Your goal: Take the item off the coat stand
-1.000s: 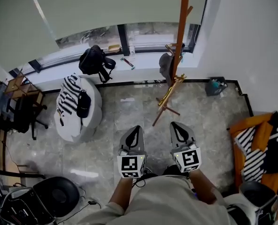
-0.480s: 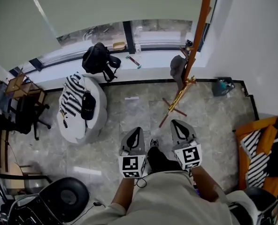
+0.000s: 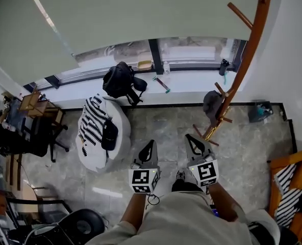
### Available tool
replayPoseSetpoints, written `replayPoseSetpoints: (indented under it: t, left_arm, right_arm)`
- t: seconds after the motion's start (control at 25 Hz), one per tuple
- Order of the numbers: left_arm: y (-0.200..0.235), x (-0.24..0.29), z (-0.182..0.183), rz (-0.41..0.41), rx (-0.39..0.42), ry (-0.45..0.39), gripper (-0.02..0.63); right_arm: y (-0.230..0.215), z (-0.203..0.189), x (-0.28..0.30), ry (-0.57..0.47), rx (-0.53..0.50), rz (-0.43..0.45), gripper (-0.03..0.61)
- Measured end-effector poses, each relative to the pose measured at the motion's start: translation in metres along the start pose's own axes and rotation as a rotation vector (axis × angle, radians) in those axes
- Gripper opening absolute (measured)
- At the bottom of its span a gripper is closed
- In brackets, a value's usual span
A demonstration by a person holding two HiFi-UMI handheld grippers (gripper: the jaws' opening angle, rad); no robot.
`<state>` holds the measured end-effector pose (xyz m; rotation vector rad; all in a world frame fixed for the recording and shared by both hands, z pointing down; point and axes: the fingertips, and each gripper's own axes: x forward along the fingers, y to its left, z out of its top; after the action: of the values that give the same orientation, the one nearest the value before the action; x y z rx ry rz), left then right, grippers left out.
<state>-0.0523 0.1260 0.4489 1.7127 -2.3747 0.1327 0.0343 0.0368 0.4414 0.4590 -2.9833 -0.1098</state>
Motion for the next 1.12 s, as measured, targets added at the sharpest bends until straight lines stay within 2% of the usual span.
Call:
replayPoseSetpoints:
  t: [0.28,0.64,0.76,1.0,1.12]
  left_arm:
    - [0.011,0.081,0.000,-0.043,-0.005,0.042,0.011]
    - [0.015,0.168,0.006,-0.201,0.018,0.067,0.011]
    - [0.016,0.201,0.007,-0.297,0.059,0.078,0.011]
    - [0.032,0.261,0.030,-0.556,0.102,0.089,0.011]
    - [0.041,0.291,0.030,-0.657,0.136,0.117,0.011]
  right_arm:
    - [-0.052,-0.020,0.050,0.062,0.034,-0.028,0.006]
    - [-0.092,-0.039,0.094,0.105,0.047,-0.132,0.006]
    - [-0.106,-0.047,0.111,0.135,0.055,-0.204,0.006]
    - [-0.128,-0.052,0.150,0.190,0.114,-0.370,0.006]
    - [-0.137,-0.055,0.165,0.228,0.134,-0.475,0.006]
